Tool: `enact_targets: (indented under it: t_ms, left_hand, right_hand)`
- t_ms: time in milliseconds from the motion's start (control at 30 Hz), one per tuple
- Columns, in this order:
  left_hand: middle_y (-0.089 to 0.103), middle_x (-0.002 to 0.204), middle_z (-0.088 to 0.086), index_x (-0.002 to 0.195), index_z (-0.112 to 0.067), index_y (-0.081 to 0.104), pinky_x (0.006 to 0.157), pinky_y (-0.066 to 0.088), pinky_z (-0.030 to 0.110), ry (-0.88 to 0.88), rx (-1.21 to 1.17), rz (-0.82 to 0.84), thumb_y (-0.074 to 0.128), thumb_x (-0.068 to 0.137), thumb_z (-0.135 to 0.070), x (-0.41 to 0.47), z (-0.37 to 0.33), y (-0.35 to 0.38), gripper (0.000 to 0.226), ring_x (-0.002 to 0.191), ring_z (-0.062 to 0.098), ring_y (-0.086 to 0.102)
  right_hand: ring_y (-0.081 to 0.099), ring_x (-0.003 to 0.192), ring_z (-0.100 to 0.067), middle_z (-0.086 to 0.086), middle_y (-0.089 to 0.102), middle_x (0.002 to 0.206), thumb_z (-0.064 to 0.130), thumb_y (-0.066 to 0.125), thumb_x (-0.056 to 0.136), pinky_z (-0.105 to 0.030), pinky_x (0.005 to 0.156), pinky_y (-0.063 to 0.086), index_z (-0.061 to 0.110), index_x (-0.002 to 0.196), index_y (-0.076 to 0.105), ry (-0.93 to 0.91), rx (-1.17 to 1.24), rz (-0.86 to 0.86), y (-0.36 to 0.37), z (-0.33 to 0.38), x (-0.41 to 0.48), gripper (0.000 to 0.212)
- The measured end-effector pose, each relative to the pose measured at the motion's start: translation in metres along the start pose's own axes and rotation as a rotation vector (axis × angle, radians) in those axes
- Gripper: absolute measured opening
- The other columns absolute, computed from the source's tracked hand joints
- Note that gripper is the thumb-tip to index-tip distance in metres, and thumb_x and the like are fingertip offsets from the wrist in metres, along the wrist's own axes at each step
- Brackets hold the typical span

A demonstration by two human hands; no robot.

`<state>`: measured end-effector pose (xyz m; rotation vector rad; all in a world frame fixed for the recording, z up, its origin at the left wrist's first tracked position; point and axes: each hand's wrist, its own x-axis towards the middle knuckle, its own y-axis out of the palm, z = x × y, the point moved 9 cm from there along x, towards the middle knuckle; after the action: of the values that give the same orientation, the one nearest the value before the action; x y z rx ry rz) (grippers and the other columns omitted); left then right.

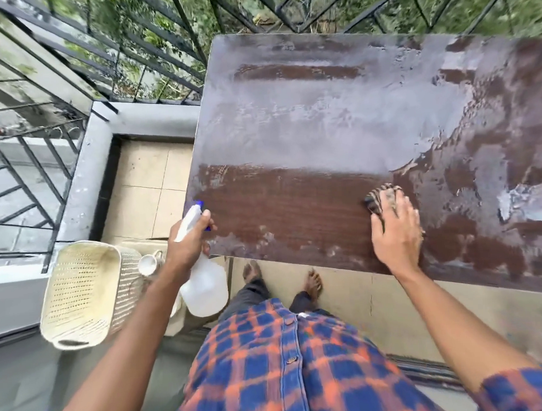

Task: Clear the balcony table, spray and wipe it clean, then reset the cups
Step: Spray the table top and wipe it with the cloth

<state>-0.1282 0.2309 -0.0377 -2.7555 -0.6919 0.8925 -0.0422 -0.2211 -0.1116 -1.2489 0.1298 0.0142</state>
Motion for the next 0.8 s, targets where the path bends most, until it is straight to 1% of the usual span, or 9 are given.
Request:
enact_targets:
  t_ms: [133,233,267,333,433,533,600,733,800]
  left_hand:
    - [0.064,0.08,0.008,0.083,-0.013,0.064,0.042,0.04,0.027,0.032,0.025,0.046,0.061,0.103,-0.027,0.0,0.003,0.009,0.025,0.045,0.013,0.051]
    - [0.068,0.071,-0.003,0.082,-0.014,0.066,0.047,0.04,0.029,0.021,0.029,0.056,0.063,0.101,-0.03,0.001,0.011,0.007,0.025,0.049,0.024,0.048]
    - [0.068,0.071,-0.003,0.081,-0.014,0.066,0.049,0.041,0.03,0.009,0.02,0.056,0.064,0.1,-0.031,0.0,0.014,0.005,0.025,0.049,0.025,0.047]
    - [0.067,0.073,0.0,0.081,-0.012,0.067,0.05,0.041,0.031,-0.005,0.007,0.058,0.066,0.097,-0.035,-0.001,0.016,-0.001,0.028,0.045,0.023,0.046]
    - [0.065,0.075,0.005,0.084,-0.004,0.067,0.044,0.043,0.023,-0.013,0.042,0.035,0.062,0.101,-0.029,0.0,0.021,-0.017,0.03,0.043,0.012,0.048]
    - [0.067,0.077,0.009,0.084,-0.005,0.067,0.042,0.042,0.025,-0.017,0.044,0.032,0.062,0.101,-0.03,0.006,0.033,-0.038,0.031,0.042,0.018,0.046]
    - [0.067,0.076,0.007,0.089,-0.002,0.068,0.041,0.041,0.025,-0.028,0.038,0.01,0.062,0.102,-0.027,0.008,0.041,-0.051,0.029,0.041,0.019,0.045]
    - [0.067,0.085,0.009,0.1,-0.003,0.068,0.041,0.042,0.023,-0.094,-0.036,-0.047,0.062,0.1,-0.026,0.014,0.054,-0.085,0.023,0.042,0.015,0.047]
    - [0.069,0.086,0.01,0.107,-0.003,0.067,0.042,0.042,0.023,-0.137,-0.098,-0.075,0.065,0.098,-0.027,0.018,0.063,-0.102,0.026,0.04,0.014,0.047]
  right_hand:
    - [0.029,0.149,-0.037,-0.018,0.03,0.164,0.033,0.052,0.1,-0.055,0.121,0.023,0.019,0.156,0.037,0.264,0.06,-0.069,0.014,0.001,-0.056,0.06]
    - [0.029,0.149,-0.04,-0.02,0.029,0.163,0.035,0.049,0.099,-0.057,0.12,0.022,0.017,0.157,0.036,0.312,0.091,-0.09,0.033,0.038,-0.097,0.062]
    - [0.029,0.149,-0.041,-0.021,0.029,0.163,0.036,0.046,0.099,-0.058,0.12,0.022,0.016,0.157,0.035,0.304,0.105,-0.075,0.04,0.051,-0.105,0.063]
    - [0.027,0.149,-0.042,-0.023,0.026,0.163,0.037,0.044,0.099,-0.059,0.12,0.02,0.015,0.157,0.035,0.26,0.088,-0.038,0.053,0.079,-0.111,0.063]
    - [0.023,0.151,-0.04,-0.022,0.024,0.165,0.036,0.046,0.099,-0.057,0.122,0.016,0.016,0.157,0.034,0.246,0.093,-0.011,0.068,0.116,-0.106,0.063]
    - [0.02,0.153,-0.039,-0.021,0.019,0.166,0.038,0.043,0.099,-0.056,0.123,0.014,0.016,0.159,0.03,0.187,0.063,0.016,0.085,0.165,-0.107,0.065]
    - [0.017,0.154,-0.038,-0.02,0.014,0.168,0.039,0.041,0.1,-0.055,0.124,0.013,0.016,0.16,0.026,0.123,0.066,0.044,0.095,0.201,-0.109,0.066]
    - [0.009,0.156,-0.036,-0.019,0.009,0.169,0.038,0.035,0.103,-0.054,0.126,0.009,0.017,0.162,0.019,-0.085,0.066,0.128,0.121,0.291,-0.122,0.065]
    - [0.008,0.157,-0.034,-0.017,0.009,0.169,0.035,0.035,0.104,-0.053,0.126,0.007,0.018,0.162,0.018,-0.217,0.083,0.177,0.135,0.333,-0.125,0.063]
